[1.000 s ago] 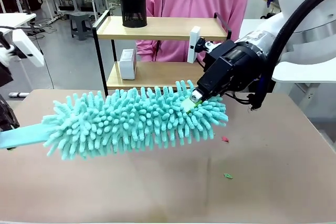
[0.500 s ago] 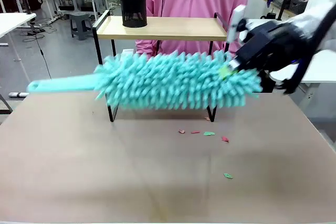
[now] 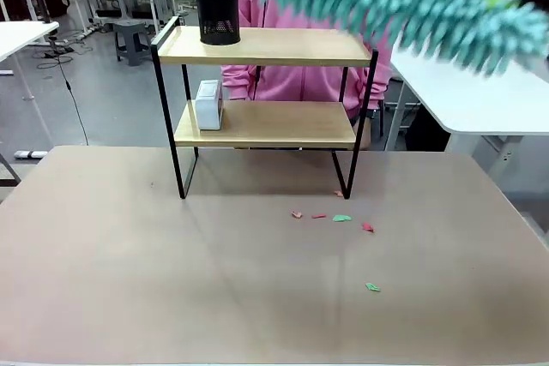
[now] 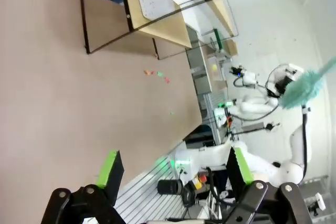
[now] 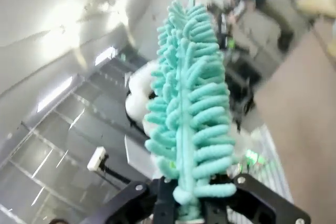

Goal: Clean the shelf.
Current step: Hand the Duster back to the human.

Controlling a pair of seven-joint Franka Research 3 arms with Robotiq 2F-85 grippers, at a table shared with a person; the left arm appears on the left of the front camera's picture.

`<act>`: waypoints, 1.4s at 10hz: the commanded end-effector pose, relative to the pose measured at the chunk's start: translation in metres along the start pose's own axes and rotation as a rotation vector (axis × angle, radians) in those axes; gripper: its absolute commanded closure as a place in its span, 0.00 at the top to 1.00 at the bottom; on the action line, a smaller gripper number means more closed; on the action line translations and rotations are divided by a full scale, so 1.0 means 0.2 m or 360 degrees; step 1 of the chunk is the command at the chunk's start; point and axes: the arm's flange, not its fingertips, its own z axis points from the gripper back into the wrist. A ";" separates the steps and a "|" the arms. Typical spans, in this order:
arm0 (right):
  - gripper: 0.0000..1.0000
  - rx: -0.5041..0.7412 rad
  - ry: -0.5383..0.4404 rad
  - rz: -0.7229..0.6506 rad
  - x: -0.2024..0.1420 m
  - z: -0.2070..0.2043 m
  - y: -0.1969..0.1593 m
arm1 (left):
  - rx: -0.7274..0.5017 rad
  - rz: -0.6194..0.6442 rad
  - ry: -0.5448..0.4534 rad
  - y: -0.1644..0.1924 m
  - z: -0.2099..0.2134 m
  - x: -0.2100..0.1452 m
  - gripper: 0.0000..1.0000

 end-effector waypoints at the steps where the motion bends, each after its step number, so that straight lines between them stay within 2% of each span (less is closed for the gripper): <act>1: 0.14 -0.0117 -0.0511 0.0244 -0.09 0.22 0.04 | -0.0060 -0.0123 0.0142 -0.08 0.03 0.00 1.00; 2: 0.14 -0.0180 -0.0722 0.0274 -0.16 0.38 0.08 | -0.0060 -0.0123 0.0142 -0.08 0.03 0.00 1.00; 3: 0.14 -0.0354 -0.0929 0.0191 -0.24 0.50 0.08 | -0.0060 -0.0123 0.0142 -0.08 0.03 0.00 1.00; 4: 0.14 -0.0574 -0.1077 -0.0037 -0.31 0.58 0.04 | -0.0060 -0.0123 0.0142 -0.08 0.03 0.00 1.00; 6: 0.14 -0.0769 -0.1257 -0.0429 -0.37 0.71 -0.10 | -0.0060 -0.0123 0.0142 -0.08 0.03 0.00 1.00; 9: 0.14 -0.0788 -0.1340 -0.0942 -0.36 0.85 -0.38 | -0.0060 -0.0123 0.0142 -0.08 0.03 0.00 1.00; 11: 0.14 -0.0894 -0.1425 -0.1169 -0.35 0.86 -0.47 | -0.0060 -0.0123 0.0142 -0.08 0.03 0.00 1.00; 12: 0.14 -0.0947 -0.1429 -0.1228 -0.34 0.85 -0.50 | -0.0060 -0.0123 0.0142 -0.08 0.03 0.00 1.00; 13: 0.14 -0.0854 -0.1359 -0.1067 -0.42 0.87 -0.52 | -0.0060 -0.0123 0.0142 -0.08 0.03 0.00 1.00; 14: 0.14 -0.0854 -0.1359 -0.1067 -0.42 0.87 -0.52 | -0.0060 -0.0123 0.0142 -0.08 0.03 0.00 1.00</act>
